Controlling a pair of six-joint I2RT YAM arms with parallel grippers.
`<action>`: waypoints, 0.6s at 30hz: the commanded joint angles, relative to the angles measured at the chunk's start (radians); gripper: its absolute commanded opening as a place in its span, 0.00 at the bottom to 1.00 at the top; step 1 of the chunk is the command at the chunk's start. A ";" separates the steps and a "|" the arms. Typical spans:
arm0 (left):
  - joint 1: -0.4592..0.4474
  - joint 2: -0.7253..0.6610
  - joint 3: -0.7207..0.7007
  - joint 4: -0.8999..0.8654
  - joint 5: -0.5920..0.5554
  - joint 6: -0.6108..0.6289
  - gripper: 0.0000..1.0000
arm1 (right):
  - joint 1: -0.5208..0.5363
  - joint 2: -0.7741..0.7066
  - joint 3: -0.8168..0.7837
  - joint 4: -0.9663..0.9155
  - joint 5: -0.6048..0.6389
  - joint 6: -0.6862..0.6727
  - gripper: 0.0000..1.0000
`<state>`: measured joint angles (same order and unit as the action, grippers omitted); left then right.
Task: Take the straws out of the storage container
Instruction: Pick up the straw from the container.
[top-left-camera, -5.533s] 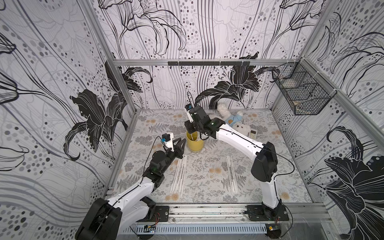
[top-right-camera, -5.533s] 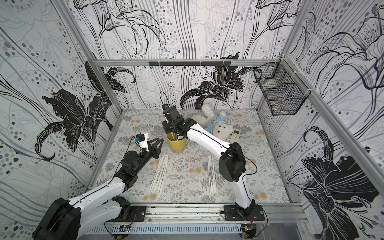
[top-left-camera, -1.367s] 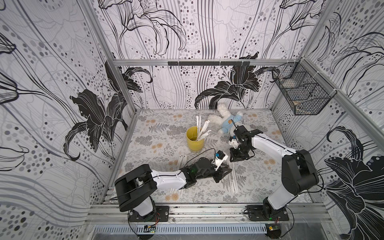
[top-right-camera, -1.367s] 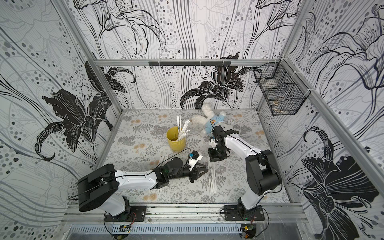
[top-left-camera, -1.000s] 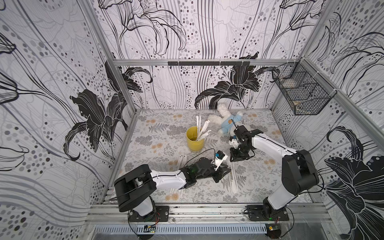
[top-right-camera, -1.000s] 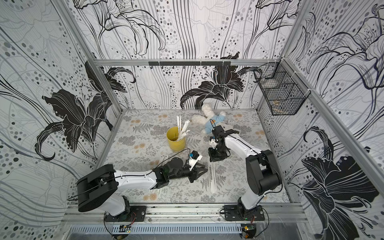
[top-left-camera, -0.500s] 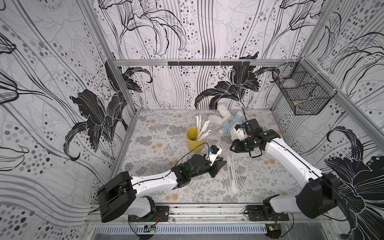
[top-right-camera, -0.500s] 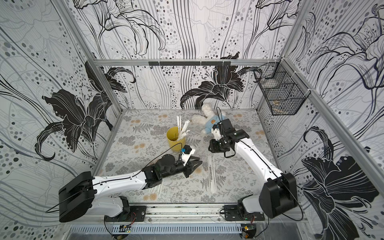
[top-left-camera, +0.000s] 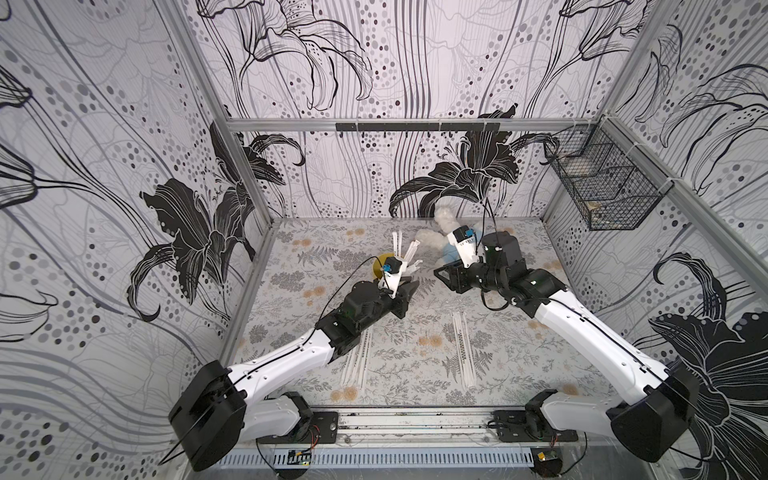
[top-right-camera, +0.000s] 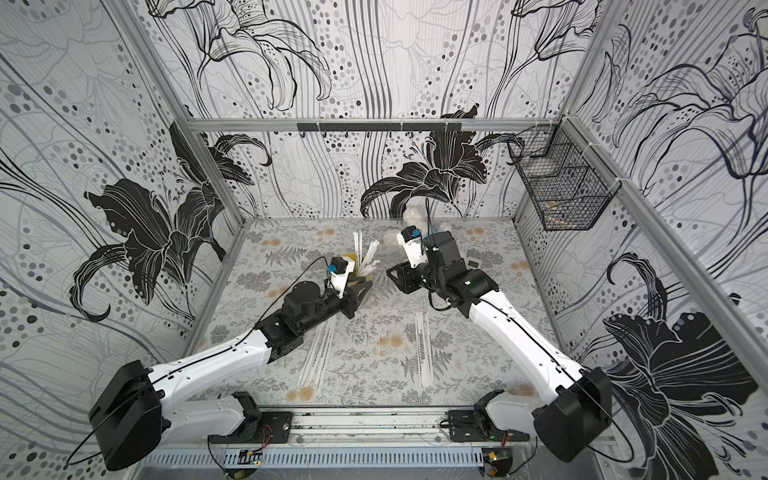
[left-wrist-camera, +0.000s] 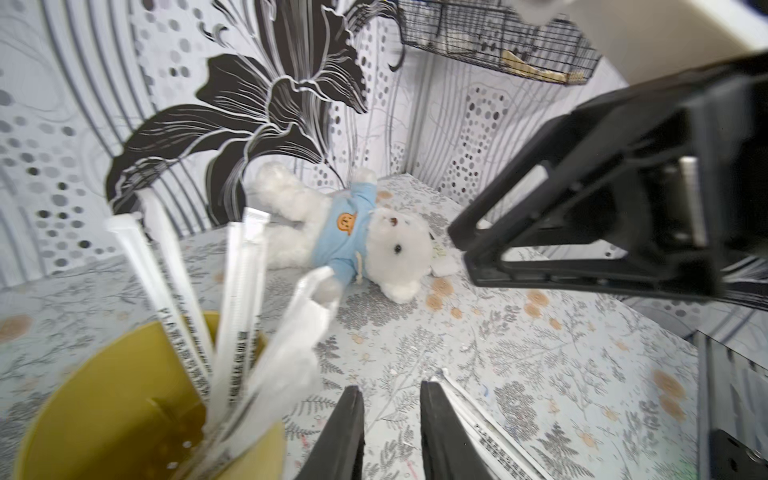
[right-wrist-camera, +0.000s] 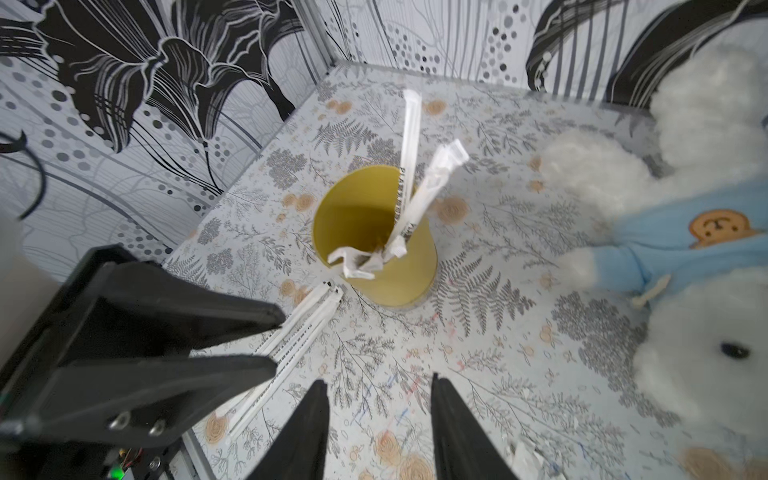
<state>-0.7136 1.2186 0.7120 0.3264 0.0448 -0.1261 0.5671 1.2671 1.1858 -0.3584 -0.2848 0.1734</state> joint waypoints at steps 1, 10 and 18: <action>0.072 -0.015 0.017 0.013 0.016 0.022 0.29 | 0.046 0.028 0.022 0.125 -0.005 -0.048 0.44; 0.240 0.134 0.096 0.040 0.098 -0.050 0.29 | 0.102 0.093 0.064 0.217 0.009 -0.066 0.44; 0.269 0.339 0.308 -0.099 0.118 -0.025 0.29 | 0.111 0.123 0.103 0.214 0.043 -0.081 0.44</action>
<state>-0.4507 1.5246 0.9512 0.2703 0.1493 -0.1619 0.6724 1.3830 1.2552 -0.1719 -0.2684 0.1139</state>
